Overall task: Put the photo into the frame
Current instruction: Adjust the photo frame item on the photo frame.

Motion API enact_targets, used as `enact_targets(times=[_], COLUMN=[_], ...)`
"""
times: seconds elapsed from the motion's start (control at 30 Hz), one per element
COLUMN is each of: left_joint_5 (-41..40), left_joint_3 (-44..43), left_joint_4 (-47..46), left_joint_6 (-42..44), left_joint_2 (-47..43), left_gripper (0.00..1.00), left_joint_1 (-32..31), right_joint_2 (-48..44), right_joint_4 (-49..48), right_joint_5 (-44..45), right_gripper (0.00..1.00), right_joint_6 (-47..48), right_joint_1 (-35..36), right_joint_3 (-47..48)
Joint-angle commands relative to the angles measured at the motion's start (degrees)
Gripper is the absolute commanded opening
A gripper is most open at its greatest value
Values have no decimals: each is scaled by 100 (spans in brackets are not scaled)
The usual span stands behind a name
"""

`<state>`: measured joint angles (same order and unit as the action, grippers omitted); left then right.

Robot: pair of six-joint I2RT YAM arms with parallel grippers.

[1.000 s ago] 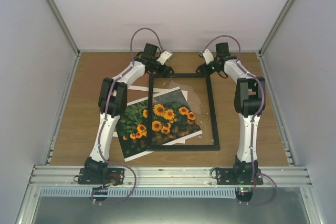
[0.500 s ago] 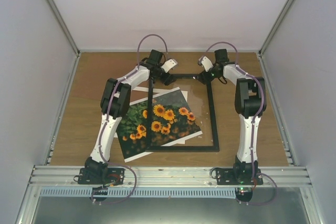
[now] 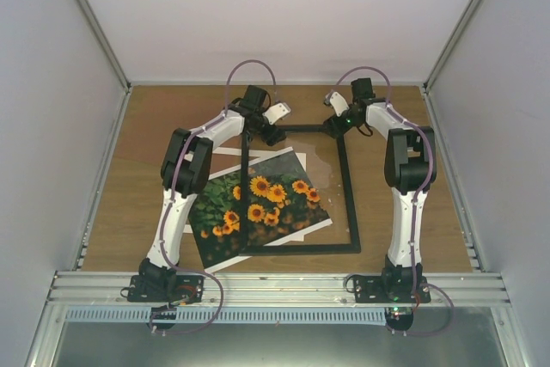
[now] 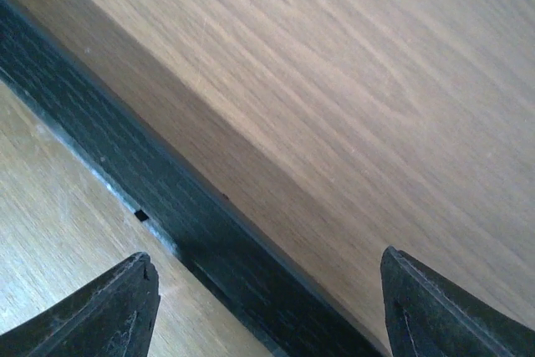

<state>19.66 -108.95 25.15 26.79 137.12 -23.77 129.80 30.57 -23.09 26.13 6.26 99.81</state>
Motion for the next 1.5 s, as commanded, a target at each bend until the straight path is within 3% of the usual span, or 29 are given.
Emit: enact_targets(times=[0.0, 0.17, 0.37, 1.0, 1.17, 1.37, 1.47], left_joint_5=[617, 1570, 1207, 176, -40, -26, 217], left_joint_3=[-41, -328, -208, 1090, 970, 181, 183], left_joint_4=[572, 398, 330, 427, 265, 498, 567], left_joint_6=[-161, -915, -1277, -664, -588, -618, -523], left_joint_2=[-119, -461, -513, -887, -568, -127, -387], left_gripper=[80, 78, 77, 73, 72, 72, 76], left_joint_1=[105, 473, 828, 998, 812, 731, 801], right_joint_2=[-90, -72, 3, -60, -1, 19, 0], right_joint_4=[114, 269, 195, 173, 137, 61, 85], right_joint_5=[-224, -459, -356, -297, -186, -56, -127], right_gripper=[73, 72, 72, 73, 72, 73, 72], right_joint_6=[-187, -238, -283, -169, -211, -303, -317], right_joint_1=[100, 80, 98, 121, 121, 61, 65], right_joint_3=[304, 396, 404, 228, 214, 268, 342])
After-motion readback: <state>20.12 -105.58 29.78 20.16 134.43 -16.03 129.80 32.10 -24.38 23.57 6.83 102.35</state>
